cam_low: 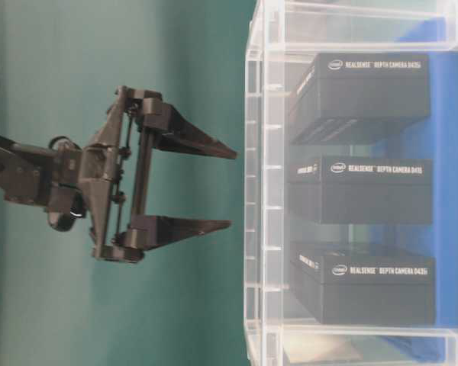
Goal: Take out the box from the case.
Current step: 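Lower the right gripper around the middle box and close it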
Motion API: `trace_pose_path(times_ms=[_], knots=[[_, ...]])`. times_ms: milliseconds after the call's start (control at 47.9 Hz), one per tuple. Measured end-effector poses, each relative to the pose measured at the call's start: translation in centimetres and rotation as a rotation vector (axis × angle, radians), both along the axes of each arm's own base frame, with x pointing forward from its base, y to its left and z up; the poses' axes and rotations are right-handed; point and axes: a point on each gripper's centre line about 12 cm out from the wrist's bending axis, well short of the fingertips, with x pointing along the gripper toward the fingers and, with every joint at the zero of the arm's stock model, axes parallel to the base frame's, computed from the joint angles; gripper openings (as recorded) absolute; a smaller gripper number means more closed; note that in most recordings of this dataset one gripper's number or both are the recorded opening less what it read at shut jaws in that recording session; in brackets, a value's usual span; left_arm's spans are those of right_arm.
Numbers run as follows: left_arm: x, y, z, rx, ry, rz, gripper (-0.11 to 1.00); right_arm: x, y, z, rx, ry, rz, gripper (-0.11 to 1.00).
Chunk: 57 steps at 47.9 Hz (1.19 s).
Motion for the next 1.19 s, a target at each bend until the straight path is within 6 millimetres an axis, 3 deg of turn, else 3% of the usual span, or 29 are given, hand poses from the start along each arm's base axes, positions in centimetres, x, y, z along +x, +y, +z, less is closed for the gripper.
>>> trace_pose_path(times_ms=[1191], knots=[[-0.2, -0.2, -0.2, -0.008, 0.018, -0.004, 0.86, 0.9, -0.6, -6.2, 0.036, 0.040, 0.005, 0.95]])
